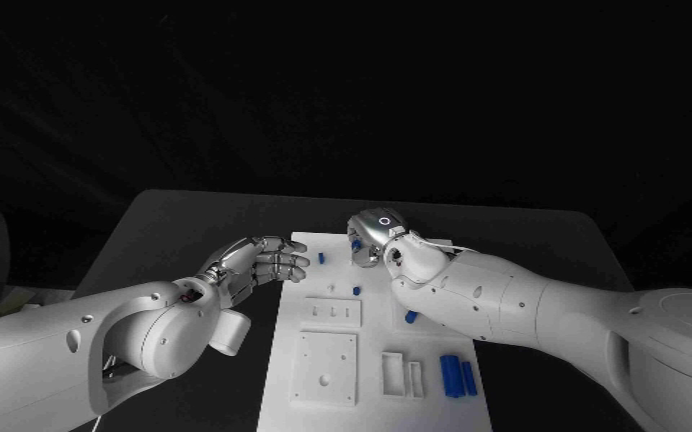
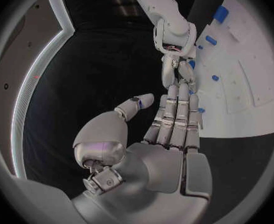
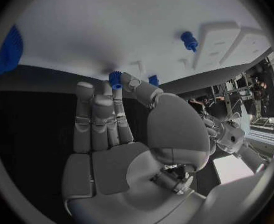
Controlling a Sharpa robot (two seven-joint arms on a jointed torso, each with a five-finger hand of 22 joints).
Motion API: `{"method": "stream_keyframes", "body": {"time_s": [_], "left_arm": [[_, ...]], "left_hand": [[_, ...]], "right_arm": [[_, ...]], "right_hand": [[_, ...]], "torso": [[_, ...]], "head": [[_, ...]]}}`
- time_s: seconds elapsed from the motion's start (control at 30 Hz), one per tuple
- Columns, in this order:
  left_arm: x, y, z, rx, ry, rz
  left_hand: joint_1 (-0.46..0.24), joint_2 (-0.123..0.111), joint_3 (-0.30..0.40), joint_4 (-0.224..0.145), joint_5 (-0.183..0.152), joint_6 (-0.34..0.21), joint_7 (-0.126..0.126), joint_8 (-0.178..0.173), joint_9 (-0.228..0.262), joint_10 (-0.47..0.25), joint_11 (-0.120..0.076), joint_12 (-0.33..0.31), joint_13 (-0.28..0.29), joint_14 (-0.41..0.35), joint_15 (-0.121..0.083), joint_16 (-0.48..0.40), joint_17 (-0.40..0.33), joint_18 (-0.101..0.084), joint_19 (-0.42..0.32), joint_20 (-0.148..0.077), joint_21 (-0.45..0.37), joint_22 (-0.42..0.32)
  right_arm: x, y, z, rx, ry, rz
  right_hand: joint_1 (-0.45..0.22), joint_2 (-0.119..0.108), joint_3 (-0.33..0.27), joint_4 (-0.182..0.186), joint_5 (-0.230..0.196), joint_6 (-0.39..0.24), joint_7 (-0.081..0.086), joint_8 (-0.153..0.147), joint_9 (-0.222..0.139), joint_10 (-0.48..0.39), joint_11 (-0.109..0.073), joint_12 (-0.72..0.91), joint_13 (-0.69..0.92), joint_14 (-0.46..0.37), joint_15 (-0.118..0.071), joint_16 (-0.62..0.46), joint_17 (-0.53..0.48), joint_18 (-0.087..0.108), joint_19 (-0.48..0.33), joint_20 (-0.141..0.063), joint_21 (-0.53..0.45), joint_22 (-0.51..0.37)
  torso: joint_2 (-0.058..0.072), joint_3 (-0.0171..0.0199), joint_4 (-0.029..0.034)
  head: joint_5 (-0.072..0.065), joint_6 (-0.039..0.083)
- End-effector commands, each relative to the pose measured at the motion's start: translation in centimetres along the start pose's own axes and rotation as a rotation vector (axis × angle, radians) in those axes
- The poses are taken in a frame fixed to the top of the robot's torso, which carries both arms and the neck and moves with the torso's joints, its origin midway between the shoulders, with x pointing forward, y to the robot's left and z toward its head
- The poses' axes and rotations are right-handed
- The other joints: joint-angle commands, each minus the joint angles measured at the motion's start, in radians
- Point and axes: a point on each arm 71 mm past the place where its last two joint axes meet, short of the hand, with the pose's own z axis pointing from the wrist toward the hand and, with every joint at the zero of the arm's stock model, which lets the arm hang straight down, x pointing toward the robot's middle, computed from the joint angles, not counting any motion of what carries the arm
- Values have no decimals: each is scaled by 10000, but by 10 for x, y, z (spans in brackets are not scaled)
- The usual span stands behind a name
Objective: Assemble the parts on the task board
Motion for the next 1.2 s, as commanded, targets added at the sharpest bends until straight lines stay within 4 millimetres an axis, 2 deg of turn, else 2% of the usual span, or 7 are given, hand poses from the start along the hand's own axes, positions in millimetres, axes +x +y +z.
{"method": "stream_keyframes", "body": {"time_s": [0.03,0.3,0.43,0.8,0.97,1.1,1.2], "left_arm": [[2,-2,1,75,129,-15],[0,-2,0,77,62,0],[-1,-2,0,75,19,7],[-5,-3,-2,110,-58,15],[-9,-3,-1,168,-161,46],[-15,-1,-1,150,-269,91],[-18,-1,-1,152,-321,99]], "left_hand": [[12,-85,1,71,-34,90,274,-66,17,-50,-38,43,13,67,-1,51,3,-151,8,-27,42,10],[2,-114,-4,71,-38,89,273,-69,21,-52,-39,44,14,66,-1,52,2,-151,7,-28,41,8],[-91,-204,-50,147,-67,88,275,-81,32,-59,-37,47,17,64,2,54,-4,-151,21,-25,39,-2],[-92,-231,-47,148,-82,87,273,-85,36,-62,-38,49,18,63,-1,55,-5,-144,22,-30,39,-4],[-93,-239,-47,162,-109,89,272,-87,40,-61,-39,52,19,66,-3,59,-6,-144,29,-33,42,-4],[104,-758,-70,380,-3468,92,256,-110,116,-64,-54,84,43,65,-30,94,-5,-111,44,-60,66,-3],[663,-1245,105,552,-4102,99,261,-140,153,-76,-51,99,53,60,-20,100,-22,-123,37,-55,75,-4]], "right_arm": [[2,0,0,33,182,262],[1,-3,0,141,68,770],[-1,-5,-1,167,-109,865],[-25,-13,-13,-64,-612,1537],[-45,-32,-22,96,-707,2064],[-52,-50,-30,185,-340,1856],[-53,-61,-34,277,-79,1794]], "right_hand": [[-129,-306,-6,151,97,-141,64,-116,-29,309,-168,-118,19,-350,-230,-40,-31,468,-119,3,48,196],[-513,-1080,-368,643,75,-1350,603,-860,-368,-1251,398,-532,-435,-323,322,-29,-108,468,-194,21,11,177],[-597,-1174,-577,733,105,-1683,508,-1034,-484,-1783,556,-540,-710,-387,477,-38,-153,468,-275,56,-28,175],[-516,-1198,-661,784,212,-1688,530,-1003,-521,-1823,585,-435,-941,-411,506,12,-183,468,-283,59,-56,166],[-433,-1199,-696,859,204,-1899,695,-1106,-607,-1191,374,-212,-879,-305,302,211,-115,468,-64,-23,64,192],[-467,-1209,-822,897,199,-1880,826,-1079,-622,-678,234,13,-711,-317,170,301,-73,468,-4,-64,104,195],[-809,-1212,-1261,956,431,-1903,772,-1074,-634,-384,146,163,-522,-293,72,413,-17,468,54,-84,177,217]], "torso": [[11,-2,1],[18,-3,-22],[25,-6,-30],[35,17,-85],[-1,81,-244],[-60,139,-360],[-93,166,-428]], "head": [[-1,6],[33,10],[39,30],[51,132],[120,216],[191,233],[205,265]]}}
